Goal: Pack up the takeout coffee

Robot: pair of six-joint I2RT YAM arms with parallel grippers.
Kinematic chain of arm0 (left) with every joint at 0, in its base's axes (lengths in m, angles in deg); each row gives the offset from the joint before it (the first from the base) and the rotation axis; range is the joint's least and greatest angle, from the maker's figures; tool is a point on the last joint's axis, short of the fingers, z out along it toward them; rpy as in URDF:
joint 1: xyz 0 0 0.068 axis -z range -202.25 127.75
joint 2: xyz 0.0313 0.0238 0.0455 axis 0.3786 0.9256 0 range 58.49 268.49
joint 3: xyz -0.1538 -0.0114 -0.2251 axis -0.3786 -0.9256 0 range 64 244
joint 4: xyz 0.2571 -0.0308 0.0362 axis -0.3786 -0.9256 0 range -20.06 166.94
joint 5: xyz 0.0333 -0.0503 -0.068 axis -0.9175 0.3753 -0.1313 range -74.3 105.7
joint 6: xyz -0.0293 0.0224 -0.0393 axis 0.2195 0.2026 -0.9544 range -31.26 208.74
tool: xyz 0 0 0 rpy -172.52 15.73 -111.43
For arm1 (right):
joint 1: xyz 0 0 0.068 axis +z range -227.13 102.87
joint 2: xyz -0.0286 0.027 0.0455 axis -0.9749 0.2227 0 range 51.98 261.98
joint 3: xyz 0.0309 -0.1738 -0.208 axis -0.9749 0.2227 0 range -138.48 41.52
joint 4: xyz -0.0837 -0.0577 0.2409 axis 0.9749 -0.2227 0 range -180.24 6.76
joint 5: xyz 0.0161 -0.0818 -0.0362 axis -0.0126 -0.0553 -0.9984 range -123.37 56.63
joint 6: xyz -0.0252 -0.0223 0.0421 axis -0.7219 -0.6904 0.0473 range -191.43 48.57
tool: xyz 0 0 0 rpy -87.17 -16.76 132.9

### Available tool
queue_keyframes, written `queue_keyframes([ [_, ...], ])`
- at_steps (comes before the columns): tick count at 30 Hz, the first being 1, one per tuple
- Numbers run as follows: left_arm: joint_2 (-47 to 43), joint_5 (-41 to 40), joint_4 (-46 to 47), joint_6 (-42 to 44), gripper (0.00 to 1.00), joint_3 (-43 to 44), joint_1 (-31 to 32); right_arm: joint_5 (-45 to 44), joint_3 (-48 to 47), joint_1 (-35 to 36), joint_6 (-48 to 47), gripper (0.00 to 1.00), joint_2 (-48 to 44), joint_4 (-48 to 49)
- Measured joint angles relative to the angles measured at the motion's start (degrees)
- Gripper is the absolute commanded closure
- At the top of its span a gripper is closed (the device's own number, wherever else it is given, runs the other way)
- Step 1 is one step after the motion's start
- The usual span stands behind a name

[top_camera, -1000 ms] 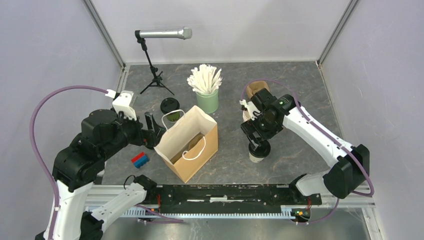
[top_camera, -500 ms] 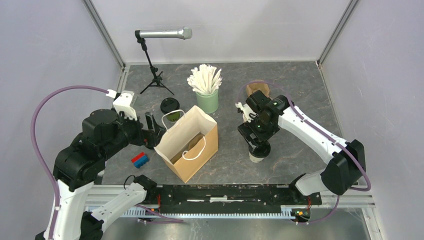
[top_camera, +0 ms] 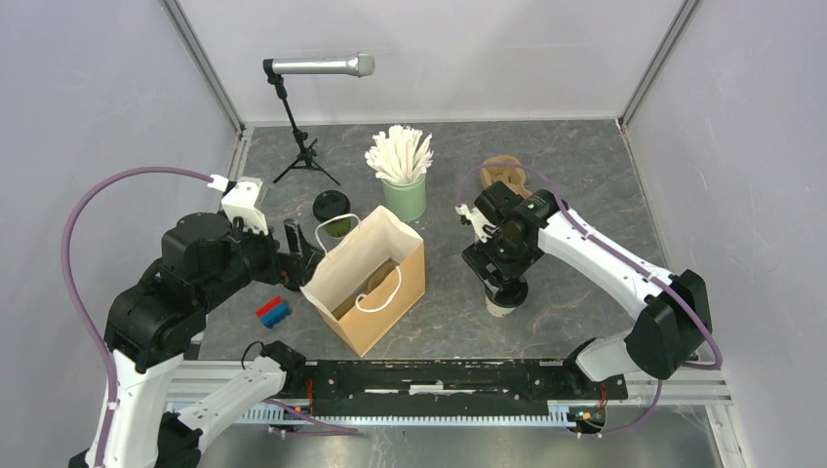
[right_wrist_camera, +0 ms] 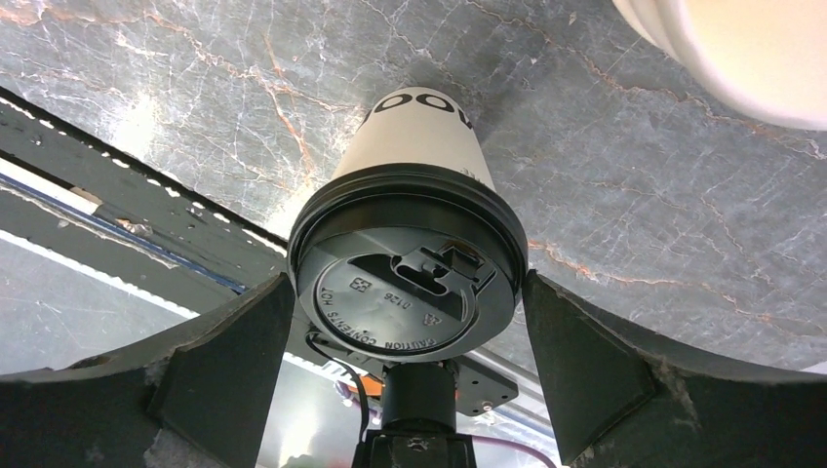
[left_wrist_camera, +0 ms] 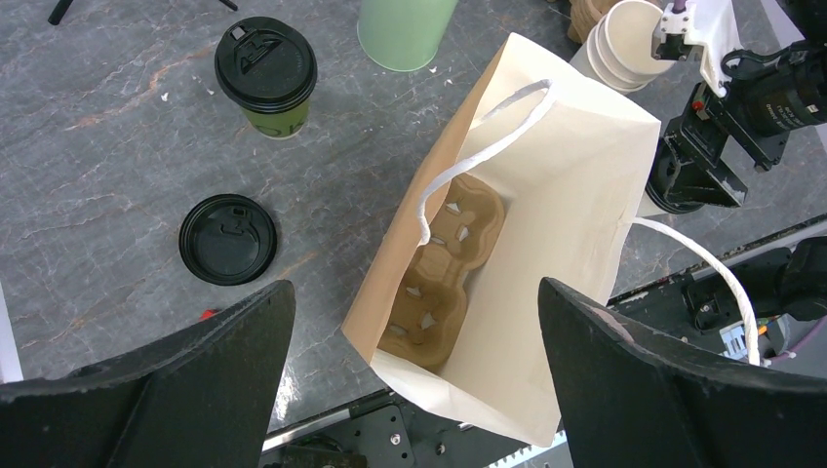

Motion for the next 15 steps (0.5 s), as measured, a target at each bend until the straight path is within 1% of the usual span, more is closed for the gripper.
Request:
queue_keyframes([
  [12,0.2,0.1,0.0,0.0,0.00,0.0,0.0,-1.3,0.6,0.5,0.0,0.08,0.0,0.6],
  [15,0.2,0.1,0.0,0.0,0.00,0.0,0.0,-1.5,0.7,0.6,0.0,0.11,0.0,0.8],
])
